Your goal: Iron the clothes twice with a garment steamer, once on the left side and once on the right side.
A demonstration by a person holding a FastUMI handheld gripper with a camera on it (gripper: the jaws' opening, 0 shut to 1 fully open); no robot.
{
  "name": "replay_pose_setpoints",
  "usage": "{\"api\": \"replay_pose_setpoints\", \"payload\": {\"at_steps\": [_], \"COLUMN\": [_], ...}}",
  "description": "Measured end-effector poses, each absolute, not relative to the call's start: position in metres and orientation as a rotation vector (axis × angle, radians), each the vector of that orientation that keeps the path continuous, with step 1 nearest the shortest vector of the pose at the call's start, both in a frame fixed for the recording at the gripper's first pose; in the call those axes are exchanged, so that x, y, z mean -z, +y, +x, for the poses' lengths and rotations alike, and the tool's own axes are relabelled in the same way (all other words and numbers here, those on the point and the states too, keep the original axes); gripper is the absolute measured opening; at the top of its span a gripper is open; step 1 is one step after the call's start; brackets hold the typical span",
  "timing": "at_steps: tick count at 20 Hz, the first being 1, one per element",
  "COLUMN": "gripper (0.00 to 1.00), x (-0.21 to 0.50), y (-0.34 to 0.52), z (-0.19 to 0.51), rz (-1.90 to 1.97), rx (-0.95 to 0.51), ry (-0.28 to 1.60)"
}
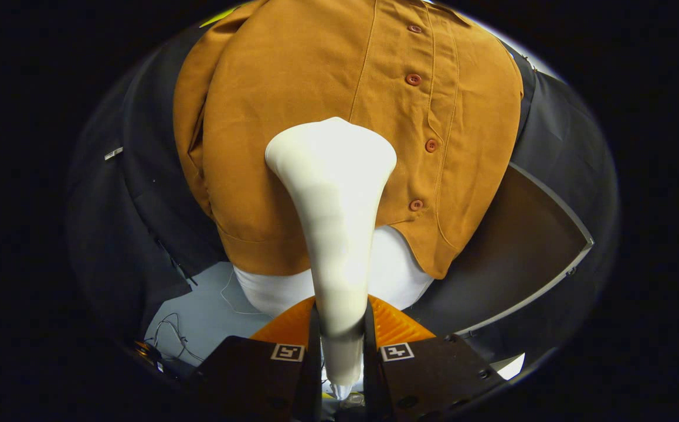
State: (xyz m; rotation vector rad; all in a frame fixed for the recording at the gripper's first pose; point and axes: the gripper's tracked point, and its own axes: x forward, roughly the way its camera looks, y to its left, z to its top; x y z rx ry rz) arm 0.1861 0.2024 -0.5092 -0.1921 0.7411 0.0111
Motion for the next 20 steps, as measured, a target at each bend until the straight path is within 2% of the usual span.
{"api": "replay_pose_setpoints", "payload": {"at_steps": [8, 20], "gripper": [0.32, 0.32], "x": [0.485, 0.369], "y": [0.196, 0.18], "z": [0.173, 0.163], "rz": [-0.169, -0.086], "rx": [-0.02, -0.044], "ry": [0.708, 0.531]}}
